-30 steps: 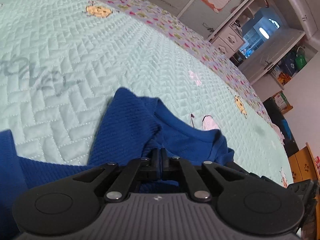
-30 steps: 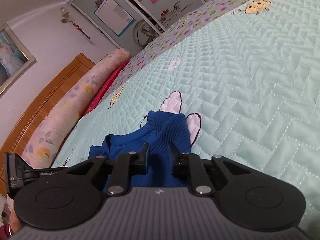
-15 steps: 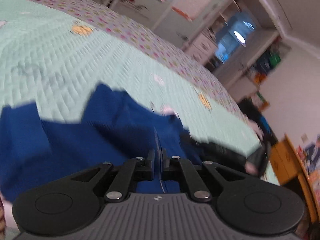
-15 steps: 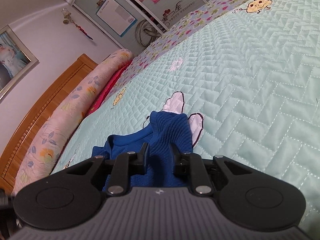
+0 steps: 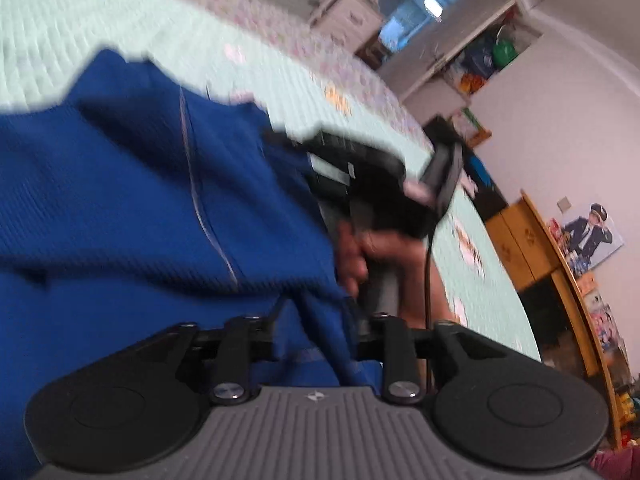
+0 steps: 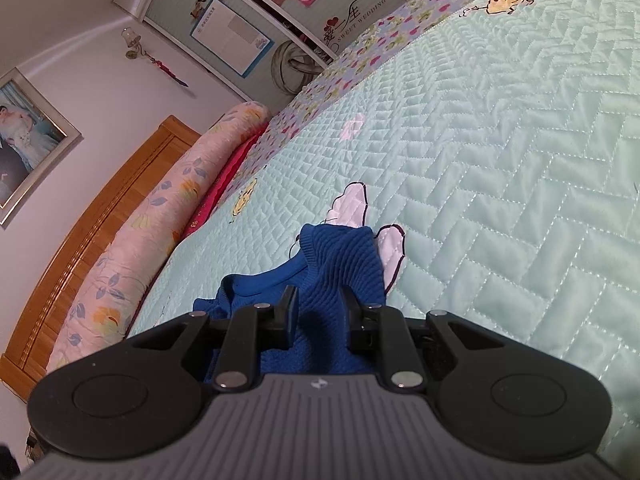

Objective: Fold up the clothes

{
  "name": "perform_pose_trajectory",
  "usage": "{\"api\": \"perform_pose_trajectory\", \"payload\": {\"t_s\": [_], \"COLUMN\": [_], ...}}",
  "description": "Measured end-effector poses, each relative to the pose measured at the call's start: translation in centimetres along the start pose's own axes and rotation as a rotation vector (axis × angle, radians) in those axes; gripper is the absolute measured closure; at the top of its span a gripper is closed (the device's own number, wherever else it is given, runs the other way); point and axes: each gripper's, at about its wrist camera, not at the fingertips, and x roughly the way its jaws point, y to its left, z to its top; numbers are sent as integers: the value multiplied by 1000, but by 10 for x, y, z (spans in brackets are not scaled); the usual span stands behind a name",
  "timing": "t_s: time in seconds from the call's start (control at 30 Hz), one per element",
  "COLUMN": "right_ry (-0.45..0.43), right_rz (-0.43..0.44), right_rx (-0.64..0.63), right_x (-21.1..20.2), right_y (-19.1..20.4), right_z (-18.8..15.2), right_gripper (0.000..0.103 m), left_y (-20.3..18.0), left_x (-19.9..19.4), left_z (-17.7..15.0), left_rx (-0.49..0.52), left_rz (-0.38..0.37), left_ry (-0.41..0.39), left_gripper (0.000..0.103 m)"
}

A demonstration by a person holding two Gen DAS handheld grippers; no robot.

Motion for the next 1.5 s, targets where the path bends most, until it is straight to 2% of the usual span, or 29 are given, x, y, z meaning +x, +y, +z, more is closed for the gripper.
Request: {"api": "perform_pose_trajectory", "payload": {"t_s": [0.07, 0.17, 0.33, 0.4, 0.47, 0.57, 0.63, 0.67, 0.83, 1.03, 1.1, 1.17, 1.23, 1.3, 1.37, 1.5], "right_ry": [0, 2, 7, 7, 6, 3, 1, 1, 2, 3, 2, -1, -20, -53, -78, -107], "right_rz": [2, 7, 21, 22, 22, 25, 26, 27, 30, 33, 34, 40, 70, 146, 210, 220], "right_rx": [3, 10, 27, 30, 29, 31, 32, 33, 35, 37, 39, 50, 93, 159, 198, 127], "right_x": [0, -1, -1, -1, -2, -2, -2, -2, -1, -1, -2, -2, -6, -12, -17, -27], "right_y": [0, -1, -4, -4, -4, -4, -4, -4, -4, -5, -5, -6, -9, -14, -19, -12], "right_z": [0, 1, 3, 2, 2, 1, 1, 1, 1, 2, 1, 2, 4, 6, 8, 5], "right_gripper": [82, 82, 82, 82, 82, 81, 81, 81, 81, 81, 81, 81, 73, 52, 49, 49], "left_y": [-3, -3, 7, 12, 14, 17, 20, 23, 32, 22, 19, 16, 15, 19, 24, 29], "left_x": [11, 25, 33, 33, 32, 28, 26, 24, 15, 18, 16, 13, 9, 8, 8, 17], "left_z": [-4, -5, -7, -7, -4, 0, 2, 1, 1, 7, 13, 20, 25, 29, 33, 35], "left_rx": [-21, -46, -141, -183, -211, -247, -276, -296, -357, -328, -305, -265, -235, -224, -216, -143], "left_rz": [-11, 37, 6, -4, -19, -44, -59, -63, -55, -24, -16, -1, 21, 45, 65, 117], "left_ry": [19, 0, -47, -69, -73, -73, -78, -85, -149, -170, -179, -187, -195, -198, -190, -136], "left_gripper": [71, 70, 71, 80, 81, 80, 75, 72, 71, 72, 95, 95, 96, 98, 98, 98]}}
